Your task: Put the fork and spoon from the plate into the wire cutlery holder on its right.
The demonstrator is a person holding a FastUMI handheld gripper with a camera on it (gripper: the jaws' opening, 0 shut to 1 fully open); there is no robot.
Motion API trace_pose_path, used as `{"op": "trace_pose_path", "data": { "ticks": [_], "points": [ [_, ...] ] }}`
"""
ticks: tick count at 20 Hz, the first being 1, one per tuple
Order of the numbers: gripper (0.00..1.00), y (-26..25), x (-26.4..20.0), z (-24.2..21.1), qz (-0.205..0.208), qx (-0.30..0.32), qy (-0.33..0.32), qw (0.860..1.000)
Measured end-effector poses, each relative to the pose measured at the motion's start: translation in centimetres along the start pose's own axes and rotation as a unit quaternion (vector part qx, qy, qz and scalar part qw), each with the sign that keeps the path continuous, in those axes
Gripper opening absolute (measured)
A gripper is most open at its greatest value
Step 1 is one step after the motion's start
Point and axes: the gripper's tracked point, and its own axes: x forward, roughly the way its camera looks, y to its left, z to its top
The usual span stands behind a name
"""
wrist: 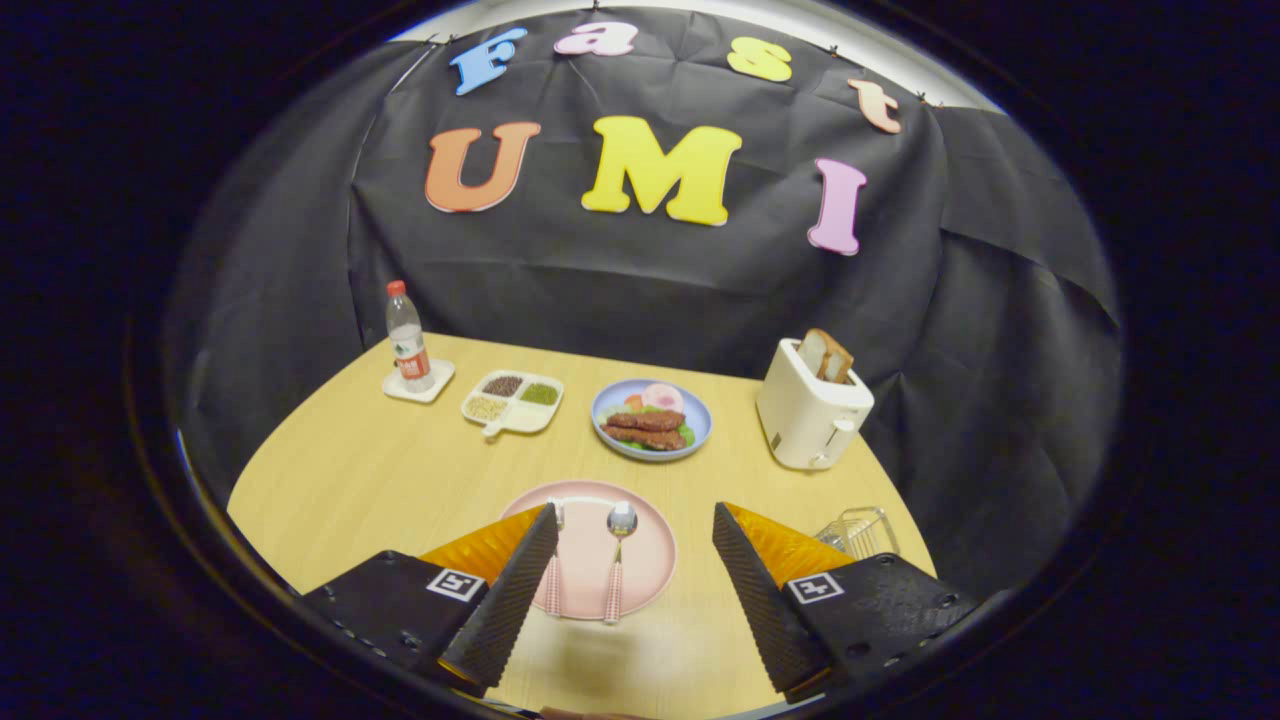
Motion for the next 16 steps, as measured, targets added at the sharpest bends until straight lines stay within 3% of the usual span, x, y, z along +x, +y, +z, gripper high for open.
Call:
{"op": "trace_pose_path", "data": {
  "ticks": [2, 6, 11, 16],
  "points": [
    [0.93, 0.0, 2.0, -1.7, 0.003, 0.0, 0.025, 1.0],
    [0.81, 0.9, 5.3, -5.1, 0.024, -0.001, 0.077, 0.997],
    [0.53, 1.8, 9.5, -9.2, 0.038, 0.033, 0.155, 0.987],
    [0.45, 2.1, 12.1, -11.6, 0.038, 0.047, 0.193, 0.979]
  ]
}}
